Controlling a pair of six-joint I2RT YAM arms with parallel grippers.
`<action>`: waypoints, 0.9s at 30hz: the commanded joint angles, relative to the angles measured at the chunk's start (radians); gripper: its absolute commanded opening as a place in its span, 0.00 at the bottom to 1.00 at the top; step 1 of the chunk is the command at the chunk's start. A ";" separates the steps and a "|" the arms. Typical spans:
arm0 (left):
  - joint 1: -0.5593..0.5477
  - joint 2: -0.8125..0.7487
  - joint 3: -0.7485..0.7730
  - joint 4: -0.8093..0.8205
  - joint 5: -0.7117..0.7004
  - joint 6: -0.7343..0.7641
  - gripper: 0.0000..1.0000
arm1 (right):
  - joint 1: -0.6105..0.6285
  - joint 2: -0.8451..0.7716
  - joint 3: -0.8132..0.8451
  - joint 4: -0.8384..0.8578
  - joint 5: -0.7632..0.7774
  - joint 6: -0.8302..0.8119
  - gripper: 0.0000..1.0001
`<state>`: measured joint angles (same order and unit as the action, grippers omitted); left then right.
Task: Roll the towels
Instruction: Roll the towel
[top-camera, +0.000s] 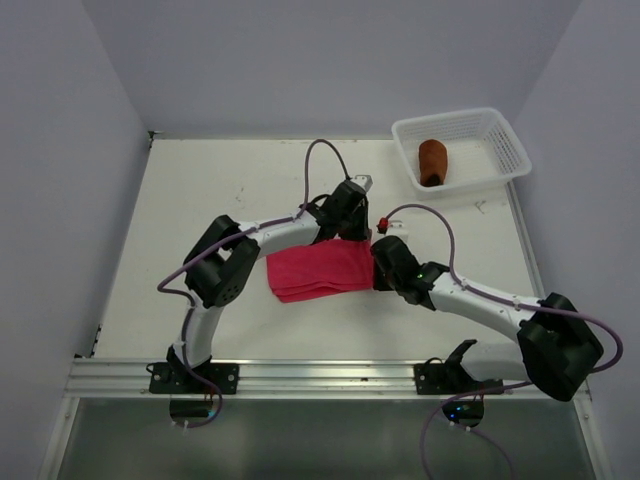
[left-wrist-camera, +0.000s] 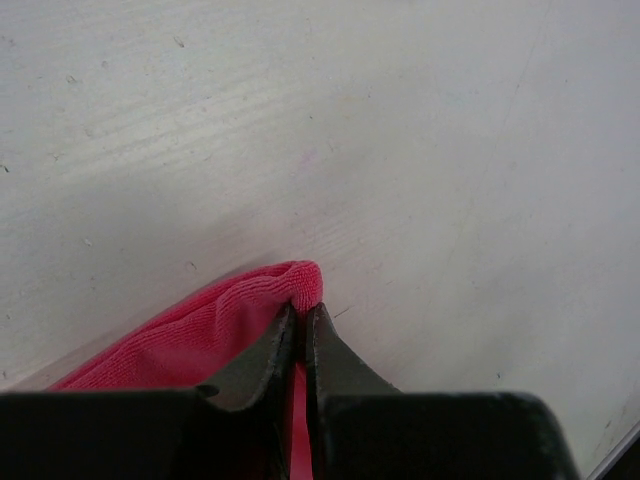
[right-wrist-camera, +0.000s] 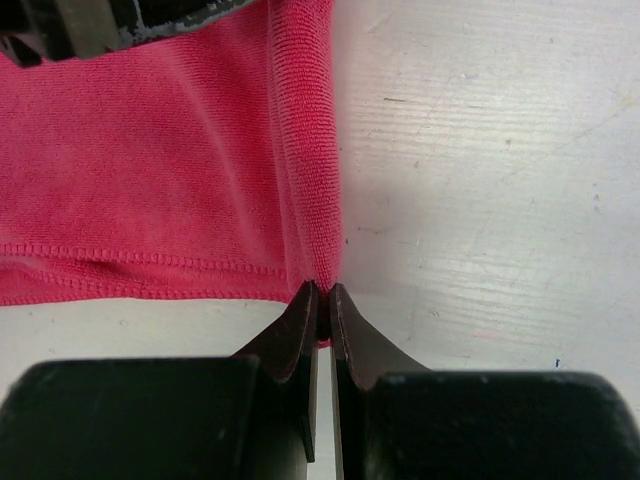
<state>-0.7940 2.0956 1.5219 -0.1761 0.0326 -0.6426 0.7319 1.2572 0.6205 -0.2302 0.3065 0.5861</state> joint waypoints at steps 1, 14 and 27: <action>0.044 -0.074 -0.014 0.121 -0.042 0.035 0.00 | 0.038 0.030 0.048 -0.116 0.034 -0.009 0.00; 0.071 -0.092 -0.091 0.159 -0.002 0.044 0.00 | 0.063 0.119 0.065 -0.052 -0.047 0.020 0.01; 0.104 -0.103 -0.141 0.205 0.013 0.058 0.00 | 0.064 0.171 0.078 0.006 -0.095 0.037 0.06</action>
<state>-0.7307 2.0510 1.3914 -0.0845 0.1013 -0.6247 0.7807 1.4033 0.6876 -0.1875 0.2729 0.6029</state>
